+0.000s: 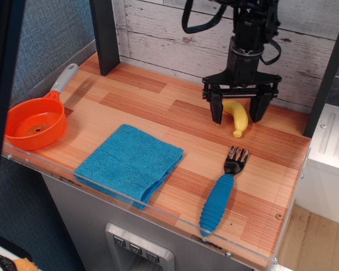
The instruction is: Put the banana on the blue rag.
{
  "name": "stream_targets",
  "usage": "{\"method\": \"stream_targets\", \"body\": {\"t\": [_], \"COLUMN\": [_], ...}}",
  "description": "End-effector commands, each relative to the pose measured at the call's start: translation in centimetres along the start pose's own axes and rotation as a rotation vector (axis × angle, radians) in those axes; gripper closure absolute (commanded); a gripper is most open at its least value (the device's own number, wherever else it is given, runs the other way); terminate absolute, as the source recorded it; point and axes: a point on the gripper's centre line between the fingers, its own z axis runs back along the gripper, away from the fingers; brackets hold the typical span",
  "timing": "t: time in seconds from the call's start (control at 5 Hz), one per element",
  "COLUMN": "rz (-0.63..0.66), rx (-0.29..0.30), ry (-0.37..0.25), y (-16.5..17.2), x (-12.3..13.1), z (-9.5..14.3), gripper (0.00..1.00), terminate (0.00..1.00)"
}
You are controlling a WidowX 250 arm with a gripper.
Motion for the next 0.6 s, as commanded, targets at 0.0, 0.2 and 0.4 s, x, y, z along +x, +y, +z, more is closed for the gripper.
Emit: {"method": "stream_targets", "body": {"t": [0.0,0.2,0.4], "rz": [-0.009,-0.018,-0.004], "rx": [-0.030,-0.018,0.008], "ry": [-0.038,-0.046,-0.074], "y": [-0.4,-0.4,0.5], "x": [0.8,0.8,0.8], "z": [1.6,1.6,3.2], "gripper": [1.00,1.00,1.00], "terminate": [0.00,0.00,0.00]}}
